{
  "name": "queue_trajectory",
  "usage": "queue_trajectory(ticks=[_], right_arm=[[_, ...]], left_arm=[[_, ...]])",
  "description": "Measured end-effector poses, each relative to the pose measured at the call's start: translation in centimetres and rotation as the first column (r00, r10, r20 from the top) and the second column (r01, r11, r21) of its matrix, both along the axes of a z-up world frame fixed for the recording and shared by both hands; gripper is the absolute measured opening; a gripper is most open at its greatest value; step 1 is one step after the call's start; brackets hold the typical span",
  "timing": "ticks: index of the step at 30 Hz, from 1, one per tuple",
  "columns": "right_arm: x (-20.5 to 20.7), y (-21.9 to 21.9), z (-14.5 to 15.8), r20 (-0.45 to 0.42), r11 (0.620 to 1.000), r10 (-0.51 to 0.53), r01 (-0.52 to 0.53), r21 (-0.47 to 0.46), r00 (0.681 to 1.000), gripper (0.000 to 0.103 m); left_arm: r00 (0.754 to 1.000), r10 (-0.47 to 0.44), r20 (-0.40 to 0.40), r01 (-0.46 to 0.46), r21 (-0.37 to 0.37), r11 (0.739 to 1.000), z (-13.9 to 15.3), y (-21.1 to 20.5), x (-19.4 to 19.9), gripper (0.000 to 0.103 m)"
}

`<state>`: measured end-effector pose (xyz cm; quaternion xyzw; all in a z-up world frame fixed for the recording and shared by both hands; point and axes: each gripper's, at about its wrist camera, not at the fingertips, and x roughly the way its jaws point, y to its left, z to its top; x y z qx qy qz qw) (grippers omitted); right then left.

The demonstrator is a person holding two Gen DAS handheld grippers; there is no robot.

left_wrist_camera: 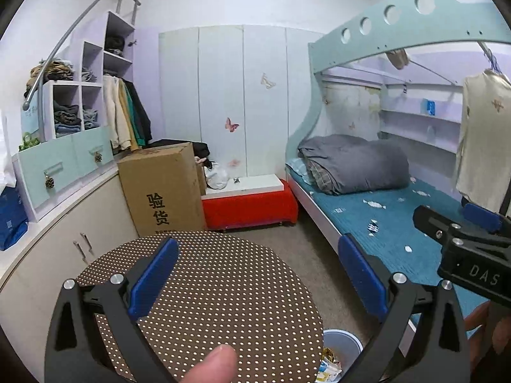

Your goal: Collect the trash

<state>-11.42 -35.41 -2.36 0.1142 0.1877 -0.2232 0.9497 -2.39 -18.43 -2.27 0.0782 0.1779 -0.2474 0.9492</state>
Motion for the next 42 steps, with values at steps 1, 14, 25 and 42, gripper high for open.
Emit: queue_trajectory(ticks=[1,14,25,42], right_arm=[[0.1,0.0,0.2,0.002,1.000,0.005,-0.005,-0.003,1.000,0.097],[0.9,2.0,2.5,0.033,0.998,0.031,-0.029,-0.060,0.999,0.097],[1.1,3.2,3.5,0.045,0.996,0.042,-0.038,-0.087,0.998,0.097],[1.2,3.6,4.0,0.055,0.995,0.044,-0.039,-0.091,0.998,0.097]], left_arm=[[1.000,0.007,0.002,-0.007,-0.007,1.000,0.3,0.2,0.2,0.098],[0.999,0.040,0.024,-0.038,-0.071,0.997,2.3,2.9,0.6,0.098],[0.998,0.060,0.033,-0.057,-0.093,0.994,2.8,3.9,0.4,0.098],[0.997,0.066,0.029,-0.063,-0.105,0.992,3.0,4.8,0.5,0.098]])
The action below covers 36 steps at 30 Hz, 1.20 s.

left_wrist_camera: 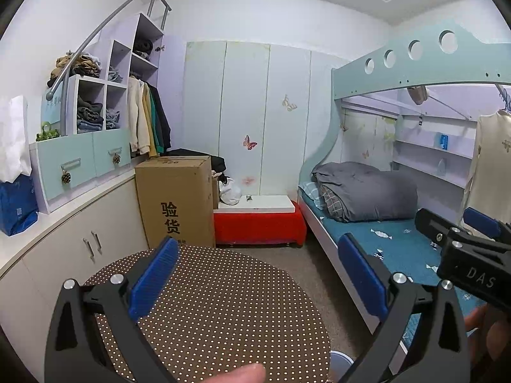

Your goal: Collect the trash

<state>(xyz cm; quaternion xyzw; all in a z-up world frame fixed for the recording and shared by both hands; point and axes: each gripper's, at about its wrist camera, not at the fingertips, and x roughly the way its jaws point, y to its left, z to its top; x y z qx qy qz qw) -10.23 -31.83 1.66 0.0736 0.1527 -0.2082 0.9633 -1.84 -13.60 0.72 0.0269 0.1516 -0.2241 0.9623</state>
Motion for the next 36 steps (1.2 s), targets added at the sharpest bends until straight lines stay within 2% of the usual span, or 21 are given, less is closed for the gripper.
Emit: queue_trajectory(ticks=[12,36], right_arm=[[0.4,0.2,0.2,-0.002,1.000,0.005,-0.005,0.001,1.000,0.097],[2.0,1.5,0.0,-0.009,1.000,0.027,-0.027,-0.001,1.000,0.097]], left_arm=[[1.000,0.009,0.025,-0.009,-0.010,1.000,0.1,0.1,0.0,0.098],[0.999,0.034,-0.011,-0.034,0.006,0.999,-0.4,0.8,1.4,0.098]])
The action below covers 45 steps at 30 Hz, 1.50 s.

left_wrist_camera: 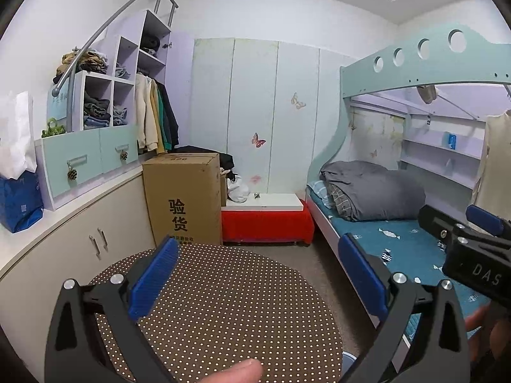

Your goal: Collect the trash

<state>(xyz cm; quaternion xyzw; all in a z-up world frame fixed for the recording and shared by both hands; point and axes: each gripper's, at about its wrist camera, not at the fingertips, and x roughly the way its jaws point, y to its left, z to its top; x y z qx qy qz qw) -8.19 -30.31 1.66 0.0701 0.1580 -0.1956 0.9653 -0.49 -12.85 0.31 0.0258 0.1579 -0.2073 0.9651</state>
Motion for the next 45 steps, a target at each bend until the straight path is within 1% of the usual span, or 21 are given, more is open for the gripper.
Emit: queue_trajectory(ticks=[26,30,34,40,45], right_arm=[[0.20,0.09,-0.06,-0.002,1.000,-0.007,0.007,0.001,1.000,0.097],[0.20,0.15,-0.12,-0.001,1.000,-0.015,0.015,0.005,1.000,0.097],[0.10,0.32,-0.09,0.002,1.000,-0.022,0.022,0.007,1.000,0.097],[-0.08,0.40,-0.14,0.004,1.000,-0.024,0.024,0.008,1.000,0.097],[-0.05,0.49,0.01,0.005,1.000,-0.028,0.028,0.009,1.000,0.097]], left_arm=[[1.000,-0.009,-0.006,0.009,0.008,1.000,-0.11,-0.64,-0.06,0.098],[1.000,-0.014,0.003,0.014,0.011,1.000,-0.15,-0.63,-0.16,0.098],[0.999,-0.012,0.042,0.012,0.015,1.000,0.03,-0.71,-0.64,0.098],[1.000,-0.004,0.016,0.004,0.020,1.000,0.02,-0.85,-0.16,0.098],[1.000,-0.005,0.012,0.005,0.018,1.000,0.10,-0.81,-0.08,0.098]])
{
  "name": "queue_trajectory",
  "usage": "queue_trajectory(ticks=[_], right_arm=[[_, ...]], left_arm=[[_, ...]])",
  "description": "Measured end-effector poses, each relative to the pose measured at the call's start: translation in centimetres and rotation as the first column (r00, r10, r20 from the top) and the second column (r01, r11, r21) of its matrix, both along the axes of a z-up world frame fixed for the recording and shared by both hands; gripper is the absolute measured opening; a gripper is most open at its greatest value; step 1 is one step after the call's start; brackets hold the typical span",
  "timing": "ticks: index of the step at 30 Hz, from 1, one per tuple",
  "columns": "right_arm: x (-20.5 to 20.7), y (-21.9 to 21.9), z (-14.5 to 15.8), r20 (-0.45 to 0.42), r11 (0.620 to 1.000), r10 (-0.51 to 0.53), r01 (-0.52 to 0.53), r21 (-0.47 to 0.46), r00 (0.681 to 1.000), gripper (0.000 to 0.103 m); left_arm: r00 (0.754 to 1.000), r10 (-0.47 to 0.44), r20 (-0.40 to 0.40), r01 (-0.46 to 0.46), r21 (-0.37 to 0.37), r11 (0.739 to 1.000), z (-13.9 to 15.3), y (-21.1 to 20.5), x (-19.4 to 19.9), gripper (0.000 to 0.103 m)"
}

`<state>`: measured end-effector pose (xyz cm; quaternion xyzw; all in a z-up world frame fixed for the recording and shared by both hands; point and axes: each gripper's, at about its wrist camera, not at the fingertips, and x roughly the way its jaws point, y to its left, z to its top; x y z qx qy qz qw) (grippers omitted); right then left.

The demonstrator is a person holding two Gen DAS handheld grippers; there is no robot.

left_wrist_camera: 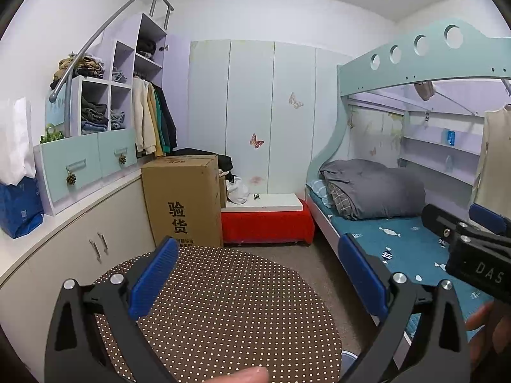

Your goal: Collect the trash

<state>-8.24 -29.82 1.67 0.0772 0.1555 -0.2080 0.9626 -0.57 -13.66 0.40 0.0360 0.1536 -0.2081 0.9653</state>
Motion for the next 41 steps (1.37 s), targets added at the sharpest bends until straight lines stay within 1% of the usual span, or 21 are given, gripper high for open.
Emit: queue_trajectory(ticks=[26,31,34,38,41], right_arm=[[-0.13,0.02,0.15,0.006,1.000,-0.002,0.002,0.001,1.000,0.097],[-0.14,-0.01,0.13,0.005,1.000,-0.001,0.001,0.002,1.000,0.097],[-0.15,-0.06,0.10,0.005,1.000,-0.001,0.001,0.003,1.000,0.097],[-0.18,0.02,0.06,0.005,1.000,-0.003,0.003,0.001,1.000,0.097],[-0.16,0.01,0.01,0.004,1.000,-0.004,0.004,0.001,1.000,0.097]], left_arm=[[1.000,-0.015,0.000,0.015,0.012,1.000,0.36,-0.42,-0.07,0.098],[0.999,-0.016,0.043,0.016,0.014,1.000,0.42,-0.49,-0.63,0.098],[0.999,-0.014,0.039,0.013,0.010,1.000,0.52,-0.52,-0.60,0.098],[1.000,-0.005,0.006,0.005,0.011,1.000,0.39,-0.43,-0.04,0.098],[1.000,0.000,-0.002,0.000,0.007,1.000,0.34,-0.36,0.06,0.098]])
